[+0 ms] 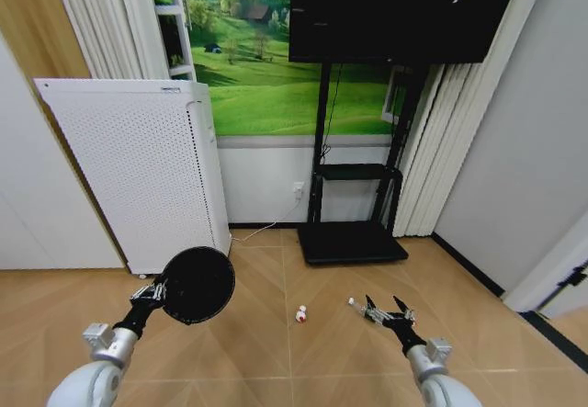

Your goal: Pick up the trash bin and place the garbage on the floor into it.

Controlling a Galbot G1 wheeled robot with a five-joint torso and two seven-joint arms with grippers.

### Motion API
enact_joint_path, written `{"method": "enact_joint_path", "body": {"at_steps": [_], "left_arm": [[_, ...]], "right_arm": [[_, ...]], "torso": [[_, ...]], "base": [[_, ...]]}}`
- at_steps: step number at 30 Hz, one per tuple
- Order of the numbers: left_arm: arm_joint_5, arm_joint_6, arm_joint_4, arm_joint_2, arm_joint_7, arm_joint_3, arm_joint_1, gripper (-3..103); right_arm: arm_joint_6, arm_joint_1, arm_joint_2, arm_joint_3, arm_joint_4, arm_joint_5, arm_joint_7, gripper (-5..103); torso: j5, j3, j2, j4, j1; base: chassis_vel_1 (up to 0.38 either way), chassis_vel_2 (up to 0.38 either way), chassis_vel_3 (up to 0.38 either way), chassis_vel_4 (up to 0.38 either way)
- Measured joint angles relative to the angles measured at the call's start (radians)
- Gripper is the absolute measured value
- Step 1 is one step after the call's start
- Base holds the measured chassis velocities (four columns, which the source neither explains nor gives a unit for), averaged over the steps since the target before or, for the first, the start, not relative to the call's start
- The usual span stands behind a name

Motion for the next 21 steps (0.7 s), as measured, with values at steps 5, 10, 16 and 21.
{"method": "enact_joint_path", "body": {"at_steps": [5,10,16,21], "left_arm": [[0.004,0.003,-0.005,-0.005,-0.002,0.013,0.003,7],[-0.002,0.004,-0.004,0.008,0.017,0.033,-0.012,7],[-0.040,0.015,-0.009,0.040,0.080,0.061,-0.026,7],[-0.082,0.034,0.011,0.106,0.070,0.140,-0.119,7]], "right_arm": [[0.021,0.002,-0.004,0.000,-0.016,0.000,0.000,100],[0.034,-0.002,-0.003,-0.005,-0.021,0.006,-0.002,100],[0.031,-0.002,0.002,-0.009,-0.021,0.006,-0.007,100],[0.026,-0.001,0.003,-0.009,-0.021,-0.004,-0.008,100]], "torso": [[-0.0002,0.000,0.000,0.0003,0.001],[-0.0001,0.000,0.000,-0.0001,0.000],[-0.0001,0.000,0.000,0.0001,0.000],[0.0000,0.000,0.000,0.0001,0.000]], "base": [[-0.181,0.201,0.181,-0.167],[-0.052,0.056,0.047,-0.034],[0.052,-0.056,-0.036,0.059],[0.000,0.000,0.000,0.000]]}}
